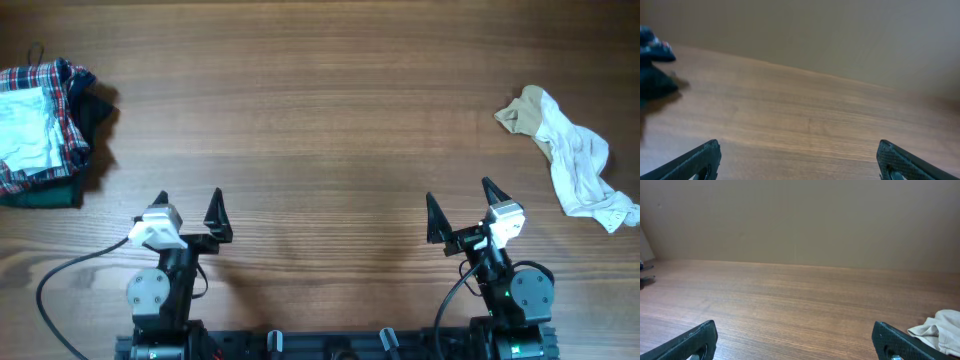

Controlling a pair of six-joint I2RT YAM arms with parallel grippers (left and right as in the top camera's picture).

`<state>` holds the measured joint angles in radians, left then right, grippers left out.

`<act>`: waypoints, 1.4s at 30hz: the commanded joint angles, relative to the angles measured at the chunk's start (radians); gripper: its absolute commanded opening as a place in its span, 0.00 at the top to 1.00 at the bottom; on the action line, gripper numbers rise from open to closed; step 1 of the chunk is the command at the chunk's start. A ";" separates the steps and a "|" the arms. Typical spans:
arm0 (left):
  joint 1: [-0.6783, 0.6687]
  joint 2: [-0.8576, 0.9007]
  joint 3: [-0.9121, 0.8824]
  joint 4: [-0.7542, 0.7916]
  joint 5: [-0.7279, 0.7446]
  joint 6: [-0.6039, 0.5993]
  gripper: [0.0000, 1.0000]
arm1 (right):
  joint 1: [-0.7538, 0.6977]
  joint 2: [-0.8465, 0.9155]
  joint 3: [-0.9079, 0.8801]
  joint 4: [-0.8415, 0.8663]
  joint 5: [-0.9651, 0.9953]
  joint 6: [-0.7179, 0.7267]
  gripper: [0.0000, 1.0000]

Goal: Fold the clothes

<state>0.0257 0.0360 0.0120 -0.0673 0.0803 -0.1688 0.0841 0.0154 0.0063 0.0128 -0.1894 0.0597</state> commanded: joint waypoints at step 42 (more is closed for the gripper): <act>0.045 -0.033 -0.006 -0.001 0.024 0.236 0.00 | 0.003 -0.002 -0.001 0.002 0.010 0.003 0.00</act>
<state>0.0650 0.0139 0.0120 -0.0669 0.0883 0.0479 0.0841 0.0158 0.0063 0.0124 -0.1890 0.0597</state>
